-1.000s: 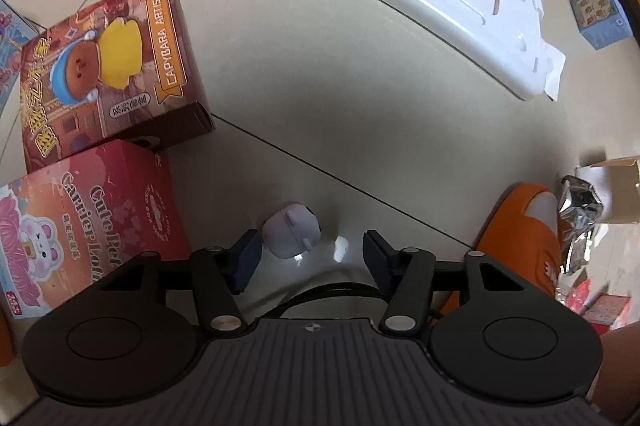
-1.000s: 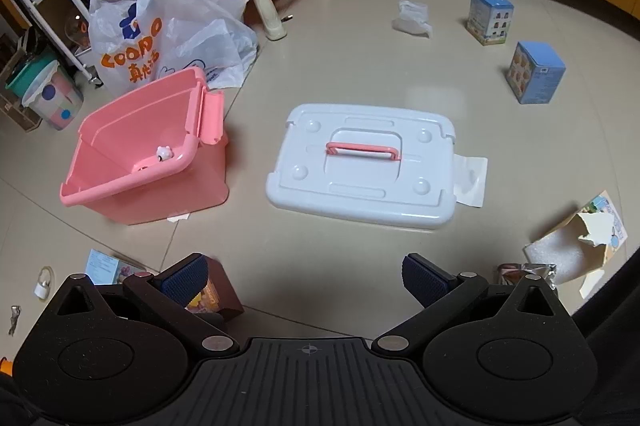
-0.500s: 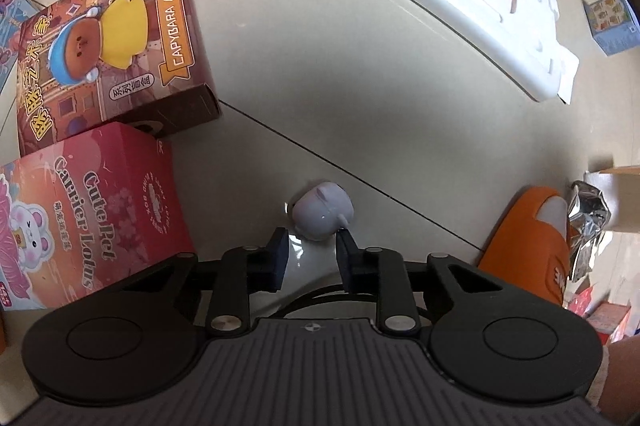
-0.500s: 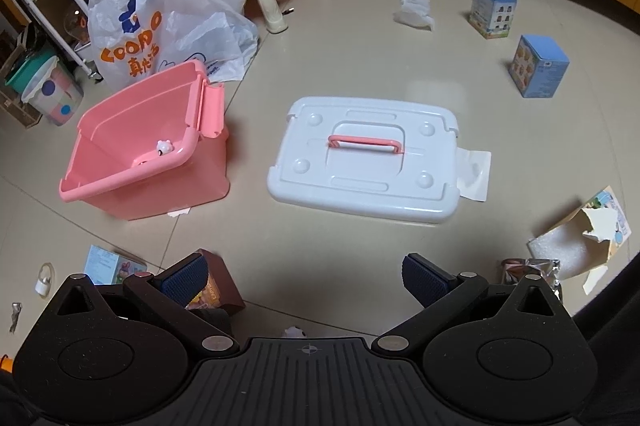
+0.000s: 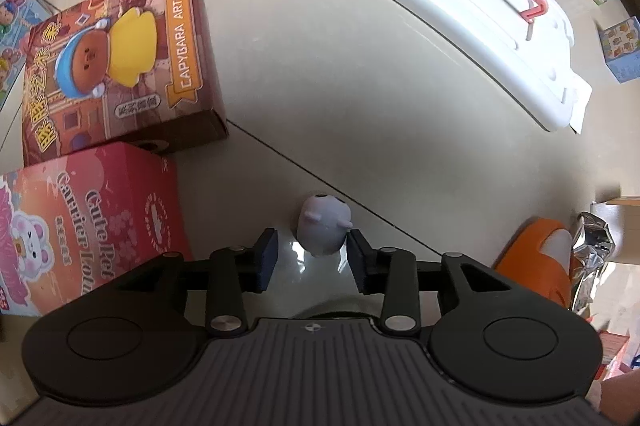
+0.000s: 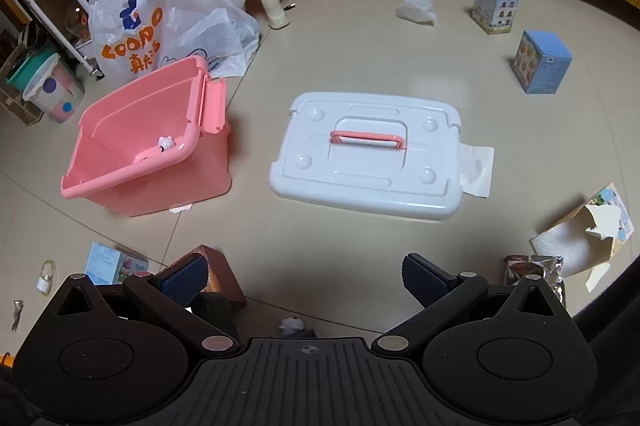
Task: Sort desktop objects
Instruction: 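Close the left gripper on the white figurine and lift it, then carry the white figurine with the left gripper over the pink bin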
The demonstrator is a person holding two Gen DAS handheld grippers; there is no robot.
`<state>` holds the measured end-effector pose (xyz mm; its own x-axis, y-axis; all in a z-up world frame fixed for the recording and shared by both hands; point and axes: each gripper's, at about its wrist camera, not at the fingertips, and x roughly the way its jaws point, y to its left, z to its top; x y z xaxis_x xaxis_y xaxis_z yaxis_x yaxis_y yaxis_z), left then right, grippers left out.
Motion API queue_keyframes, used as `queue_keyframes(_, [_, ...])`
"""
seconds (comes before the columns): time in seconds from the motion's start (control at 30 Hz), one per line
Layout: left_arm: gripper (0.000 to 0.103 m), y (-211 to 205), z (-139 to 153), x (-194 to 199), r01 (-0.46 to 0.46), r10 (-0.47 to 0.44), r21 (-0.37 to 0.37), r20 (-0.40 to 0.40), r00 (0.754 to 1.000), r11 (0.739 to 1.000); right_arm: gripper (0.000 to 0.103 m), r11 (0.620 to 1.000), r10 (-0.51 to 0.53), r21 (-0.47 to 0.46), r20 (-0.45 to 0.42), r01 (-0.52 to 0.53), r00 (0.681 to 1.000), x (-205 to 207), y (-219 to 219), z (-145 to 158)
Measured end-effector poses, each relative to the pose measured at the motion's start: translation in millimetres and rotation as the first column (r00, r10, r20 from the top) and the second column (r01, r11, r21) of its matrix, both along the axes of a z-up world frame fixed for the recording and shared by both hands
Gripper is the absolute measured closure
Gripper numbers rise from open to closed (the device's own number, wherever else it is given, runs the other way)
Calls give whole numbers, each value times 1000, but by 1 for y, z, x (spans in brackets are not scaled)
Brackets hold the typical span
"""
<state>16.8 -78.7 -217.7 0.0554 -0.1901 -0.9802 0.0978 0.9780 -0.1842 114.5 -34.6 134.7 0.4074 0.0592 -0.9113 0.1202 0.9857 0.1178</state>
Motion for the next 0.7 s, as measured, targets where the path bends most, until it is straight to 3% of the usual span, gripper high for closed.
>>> queue_keyframes(0.17, [67,-17,-6,-12,5,-5,-13,5,1000,1000,0,1000,3,-1,-10,-3,1000,1,1,-3])
queue_keyframes(0.3, [74,-13,-5,-16,-6,6,-21,11,1000,1000,0,1000,0,2,-15,0,1000,1,1,-4])
queue_keyframes(0.7, [75,11,15,-33,-30,31,-28,39,999,999,0,1000,9,1,-9,-9,1000,0,3,-2])
